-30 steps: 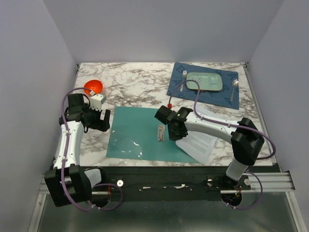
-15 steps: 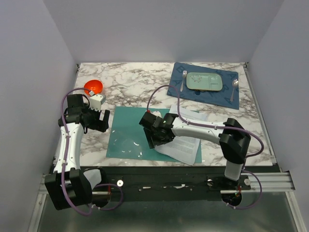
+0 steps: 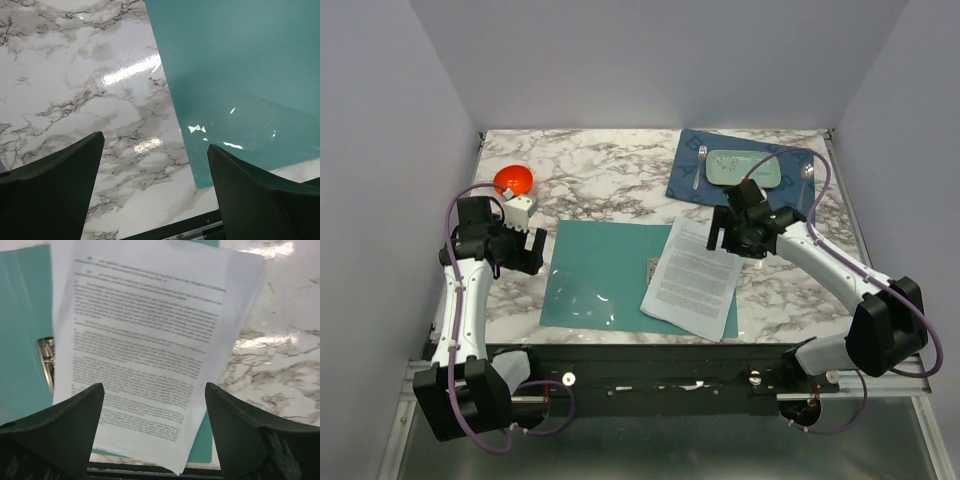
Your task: Put the files into the folder
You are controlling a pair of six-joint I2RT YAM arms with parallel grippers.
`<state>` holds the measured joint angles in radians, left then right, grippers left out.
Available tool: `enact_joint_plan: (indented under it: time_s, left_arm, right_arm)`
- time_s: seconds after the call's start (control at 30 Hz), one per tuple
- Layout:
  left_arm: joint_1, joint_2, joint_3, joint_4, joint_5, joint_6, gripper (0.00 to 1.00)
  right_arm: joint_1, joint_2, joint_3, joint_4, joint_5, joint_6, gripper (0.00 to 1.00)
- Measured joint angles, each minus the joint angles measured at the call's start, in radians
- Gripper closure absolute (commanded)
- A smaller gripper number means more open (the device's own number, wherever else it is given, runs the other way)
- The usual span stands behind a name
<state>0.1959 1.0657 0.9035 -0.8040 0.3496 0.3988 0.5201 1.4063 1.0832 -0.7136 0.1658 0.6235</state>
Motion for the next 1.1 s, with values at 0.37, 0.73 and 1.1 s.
enact_joint_plan:
  time_s: [0.37, 0.73, 1.1]
  left_arm:
    - [0.0, 0.0, 0.0, -0.007, -0.017, 0.001, 0.01]
    - [0.0, 0.0, 0.0, -0.007, -0.025, 0.001, 0.01]
    - [0.0, 0.0, 0.0, -0.007, -0.027, 0.005, 0.01]
  right_arm:
    - [-0.293, -0.003, -0.132, 0.123, -0.167, -0.078, 0.29]
    - [-0.318, 0.116, -0.143, 0.213, -0.27, -0.101, 0.32]
    - [-0.332, 0.131, -0.173, 0.227, -0.277, -0.101, 0.36]
